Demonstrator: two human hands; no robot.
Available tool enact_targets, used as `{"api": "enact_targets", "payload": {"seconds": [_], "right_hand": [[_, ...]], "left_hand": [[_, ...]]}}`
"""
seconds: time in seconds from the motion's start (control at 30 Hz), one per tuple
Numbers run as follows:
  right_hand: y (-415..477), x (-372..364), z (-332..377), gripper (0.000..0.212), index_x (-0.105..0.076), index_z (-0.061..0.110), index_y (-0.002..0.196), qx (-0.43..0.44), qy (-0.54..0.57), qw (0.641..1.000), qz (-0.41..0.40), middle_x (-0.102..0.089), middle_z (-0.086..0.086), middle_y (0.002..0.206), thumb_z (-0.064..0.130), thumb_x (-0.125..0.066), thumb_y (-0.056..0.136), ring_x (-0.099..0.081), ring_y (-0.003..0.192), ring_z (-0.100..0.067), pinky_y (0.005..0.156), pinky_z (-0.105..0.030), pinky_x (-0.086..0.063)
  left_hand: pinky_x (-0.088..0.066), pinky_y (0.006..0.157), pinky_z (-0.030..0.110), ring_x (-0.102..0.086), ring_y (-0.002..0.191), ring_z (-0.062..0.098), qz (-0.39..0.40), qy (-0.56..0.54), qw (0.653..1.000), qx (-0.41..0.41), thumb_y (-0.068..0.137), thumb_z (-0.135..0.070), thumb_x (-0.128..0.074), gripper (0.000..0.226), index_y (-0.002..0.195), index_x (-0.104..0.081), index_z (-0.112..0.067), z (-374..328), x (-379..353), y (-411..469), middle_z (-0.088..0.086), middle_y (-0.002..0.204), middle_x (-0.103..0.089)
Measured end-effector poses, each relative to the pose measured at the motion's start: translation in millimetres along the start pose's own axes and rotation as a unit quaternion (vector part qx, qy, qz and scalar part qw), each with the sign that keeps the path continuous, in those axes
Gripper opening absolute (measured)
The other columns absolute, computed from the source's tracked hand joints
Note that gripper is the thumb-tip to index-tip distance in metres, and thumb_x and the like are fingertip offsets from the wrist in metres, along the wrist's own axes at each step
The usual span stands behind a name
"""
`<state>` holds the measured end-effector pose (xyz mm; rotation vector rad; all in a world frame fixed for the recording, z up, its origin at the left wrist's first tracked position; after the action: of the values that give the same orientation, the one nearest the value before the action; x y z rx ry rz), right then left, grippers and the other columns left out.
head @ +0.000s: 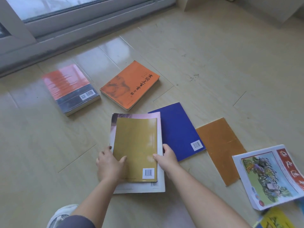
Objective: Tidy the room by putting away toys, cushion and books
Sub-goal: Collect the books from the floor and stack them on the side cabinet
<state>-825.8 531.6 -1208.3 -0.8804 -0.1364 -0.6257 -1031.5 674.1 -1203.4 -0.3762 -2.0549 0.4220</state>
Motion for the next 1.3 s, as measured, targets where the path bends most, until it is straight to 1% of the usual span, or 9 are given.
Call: {"api": "enact_targets", "payload": {"seconds": [0.1,0.2,0.33,0.5,0.6,0.7,0.87,1.1,1.3], "right_hand": [[-3,-13,13,0.021,-0.055,0.02,0.107,0.008,0.079,0.994,0.074,-0.069,-0.009,0.105,0.005,-0.055,0.093,-0.068,0.092,-0.024,0.088,-0.042,-0.056],[-9,-21,16,0.025,-0.055,0.015,0.118,-0.011,0.163,0.975,0.152,-0.067,-0.013,0.116,0.003,-0.051,0.097,-0.066,0.099,-0.025,0.092,-0.042,-0.055],[-19,-34,19,0.024,-0.057,0.021,0.113,-0.05,0.287,0.928,0.233,-0.07,-0.008,0.111,0.004,-0.048,0.099,-0.065,0.1,-0.024,0.092,-0.041,-0.053],[-16,-42,27,0.023,-0.056,0.019,0.117,-0.06,0.32,0.912,0.25,-0.068,-0.011,0.112,0.006,-0.047,0.1,-0.064,0.101,-0.026,0.093,-0.042,-0.052],[-5,-31,21,0.023,-0.054,0.015,0.121,-0.059,0.206,0.959,0.187,-0.066,-0.011,0.116,0.009,-0.048,0.099,-0.066,0.102,-0.026,0.091,-0.042,-0.054],[7,-9,15,0.028,-0.056,0.015,0.121,-0.022,-0.07,0.993,0.09,-0.064,-0.002,0.111,0.01,-0.049,0.094,-0.063,0.102,-0.021,0.088,-0.035,-0.054],[20,64,30,0.035,-0.052,0.021,0.129,0.031,-0.283,0.948,-0.143,-0.05,-0.002,0.128,0.018,-0.055,0.093,-0.053,0.109,-0.019,0.086,-0.035,-0.052],[43,125,-4,0.084,-0.016,0.024,0.151,-0.054,-0.333,0.931,-0.135,-0.016,-0.003,0.159,0.024,-0.067,0.085,-0.026,0.142,-0.025,0.107,-0.046,-0.038],[37,129,-2,0.098,-0.018,0.028,0.148,-0.093,-0.37,0.907,-0.176,-0.038,-0.008,0.141,0.042,-0.08,0.074,-0.045,0.126,-0.029,0.101,-0.043,-0.037]], "left_hand": [[-0.041,0.098,0.043,-0.048,0.122,0.031,0.035,-0.083,0.994,0.063,0.075,-0.044,-0.077,0.082,0.138,-0.039,-0.009,25,11,21,0.013,0.135,-0.049],[-0.045,0.088,0.038,-0.057,0.105,0.028,0.096,-0.185,0.971,0.117,0.074,-0.043,-0.078,0.067,0.123,-0.053,-0.005,44,10,32,0.012,0.122,-0.059],[-0.054,0.075,0.04,-0.064,0.097,0.03,0.174,-0.355,0.903,0.165,0.075,-0.037,-0.077,0.074,0.132,-0.04,-0.006,52,-1,32,0.017,0.119,-0.059],[-0.049,0.07,0.033,-0.059,0.077,0.021,0.238,-0.276,0.92,0.145,0.074,-0.047,-0.075,0.063,0.122,-0.058,-0.009,45,-5,28,0.008,0.1,-0.065],[-0.051,0.075,0.037,-0.06,0.084,0.023,0.178,-0.21,0.953,0.123,0.075,-0.036,-0.079,0.055,0.113,-0.055,-0.004,40,-1,30,0.011,0.104,-0.063],[-0.043,0.097,0.043,-0.047,0.121,0.031,0.083,0.057,0.995,0.019,0.072,-0.046,-0.079,0.083,0.134,-0.04,-0.007,18,14,27,0.015,0.133,-0.046],[-0.038,0.105,0.041,-0.011,0.145,0.027,0.092,0.297,0.932,-0.187,0.073,-0.059,-0.07,0.103,0.15,-0.005,-0.037,-27,-17,-1,0.003,0.159,0.0],[-0.033,0.11,0.044,-0.004,0.147,0.03,0.106,0.326,0.923,-0.177,0.075,-0.06,-0.067,0.103,0.151,0.0,-0.038,-29,-25,-5,0.005,0.159,0.01],[-0.031,0.111,0.043,-0.003,0.148,0.03,0.1,0.342,0.919,-0.171,0.077,-0.059,-0.066,0.103,0.151,0.002,-0.037,-31,-25,-8,0.006,0.16,0.011]]}}
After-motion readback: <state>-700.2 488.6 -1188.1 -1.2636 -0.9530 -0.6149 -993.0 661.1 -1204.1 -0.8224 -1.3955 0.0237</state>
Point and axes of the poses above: each hand's wrist, its own y-axis towards the middle knuckle, its own x-axis out of the back of the hand, z = x × y, the point moved 10 cm from there along y, towards the middle knuckle
